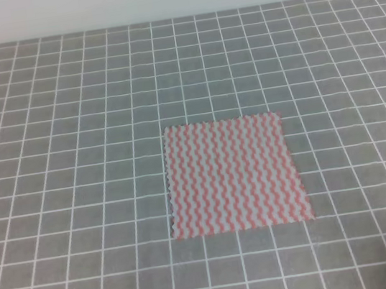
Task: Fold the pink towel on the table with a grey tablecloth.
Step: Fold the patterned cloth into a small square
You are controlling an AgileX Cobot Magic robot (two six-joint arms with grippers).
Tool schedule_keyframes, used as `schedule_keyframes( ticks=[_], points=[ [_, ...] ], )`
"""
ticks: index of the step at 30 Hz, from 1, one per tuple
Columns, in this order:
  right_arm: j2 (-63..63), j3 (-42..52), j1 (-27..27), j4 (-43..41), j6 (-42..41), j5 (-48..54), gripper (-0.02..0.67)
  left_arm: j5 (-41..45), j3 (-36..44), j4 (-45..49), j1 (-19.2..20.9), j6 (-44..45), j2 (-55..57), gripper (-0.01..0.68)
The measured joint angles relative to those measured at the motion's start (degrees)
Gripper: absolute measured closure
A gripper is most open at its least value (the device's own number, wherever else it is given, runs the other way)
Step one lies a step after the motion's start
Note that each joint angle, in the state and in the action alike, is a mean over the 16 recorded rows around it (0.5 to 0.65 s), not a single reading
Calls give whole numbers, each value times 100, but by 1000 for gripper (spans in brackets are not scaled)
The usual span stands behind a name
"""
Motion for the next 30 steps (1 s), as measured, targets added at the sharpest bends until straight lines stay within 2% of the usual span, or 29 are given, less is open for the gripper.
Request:
schedule_keyframes(
  ticks=[5, 9, 13, 18, 23, 27, 30],
  points=[
    [0, 0, 0, 102, 4, -92, 667, -69, 0, -329, 0, -173, 0, 675],
    [-1, 0, 0, 739, 9, -352, 667, -316, 0, -1058, 0, -441, 0, 675],
    [-2, -12, 0, 2000, 14, -699, 667, -741, 0, -1996, 0, -710, 0, 675],
    [-3, -4, -1, 4160, 18, -1134, 667, -1397, 23, -3164, -2, -1025, -45, 675],
    [-1, 23, 0, 6080, -59, -1309, 667, -1844, 31, -3790, -2, -1059, -56, 675],
    [2, 62, 0, 6956, -136, -1140, 667, -1936, 23, -3918, -2, -1029, -45, 675],
    [3, 83, 1, 7181, -195, -940, 667, -1919, 23, -3952, -2, -1007, -45, 675]
  ],
)
